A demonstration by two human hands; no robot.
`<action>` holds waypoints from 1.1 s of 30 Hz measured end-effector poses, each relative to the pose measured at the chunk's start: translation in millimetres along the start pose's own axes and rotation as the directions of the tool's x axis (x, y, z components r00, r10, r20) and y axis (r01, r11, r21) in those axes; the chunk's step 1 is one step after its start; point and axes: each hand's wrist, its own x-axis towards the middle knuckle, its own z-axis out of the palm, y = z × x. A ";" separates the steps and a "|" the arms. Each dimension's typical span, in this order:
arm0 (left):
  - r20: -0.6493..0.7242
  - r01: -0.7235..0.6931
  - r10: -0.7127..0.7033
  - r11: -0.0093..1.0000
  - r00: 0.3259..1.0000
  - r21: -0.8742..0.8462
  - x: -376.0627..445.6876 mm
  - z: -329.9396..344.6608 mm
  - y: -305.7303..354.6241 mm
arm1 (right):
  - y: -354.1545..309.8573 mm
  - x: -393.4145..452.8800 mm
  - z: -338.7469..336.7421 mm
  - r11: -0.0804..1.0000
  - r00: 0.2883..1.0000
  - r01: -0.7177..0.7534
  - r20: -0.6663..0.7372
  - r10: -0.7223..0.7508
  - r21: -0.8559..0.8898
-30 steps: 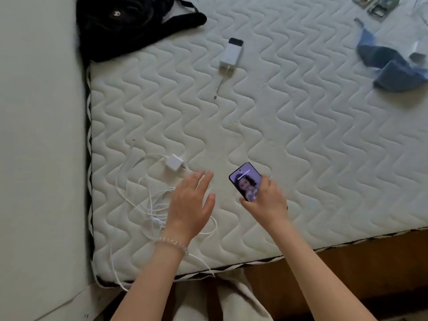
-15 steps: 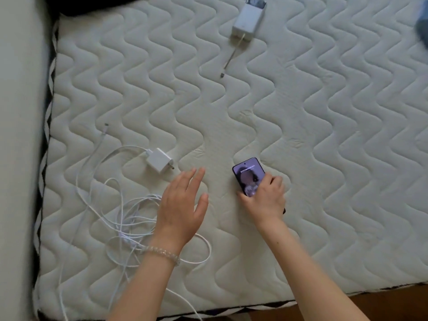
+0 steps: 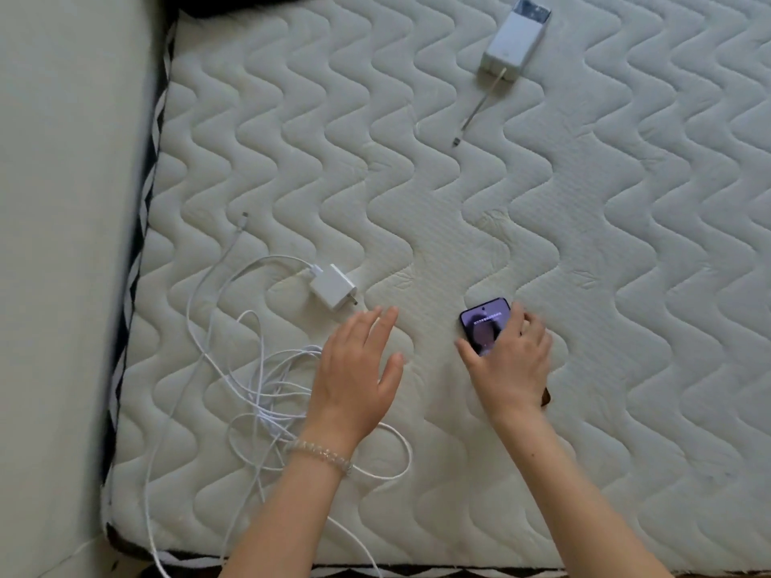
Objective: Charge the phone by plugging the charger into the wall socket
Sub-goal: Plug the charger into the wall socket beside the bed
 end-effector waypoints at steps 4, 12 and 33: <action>-0.028 0.033 -0.034 0.999 0.999 -0.012 -0.1 -19.1 -17.5 | -43.4 4.2 -12.0 0.976 0.981 0.188 -0.061 -0.182 0.109; -0.083 0.131 -0.132 0.991 0.988 -0.013 -17.7 -54.2 -72.0 | -143.4 -12.6 9.9 0.867 0.866 0.470 0.104 -0.490 0.168; -0.177 0.115 -0.124 0.991 0.976 -0.062 -90.2 -111.8 -151.3 | -223.9 -33.9 4.1 0.773 0.853 0.509 -0.102 -0.512 0.379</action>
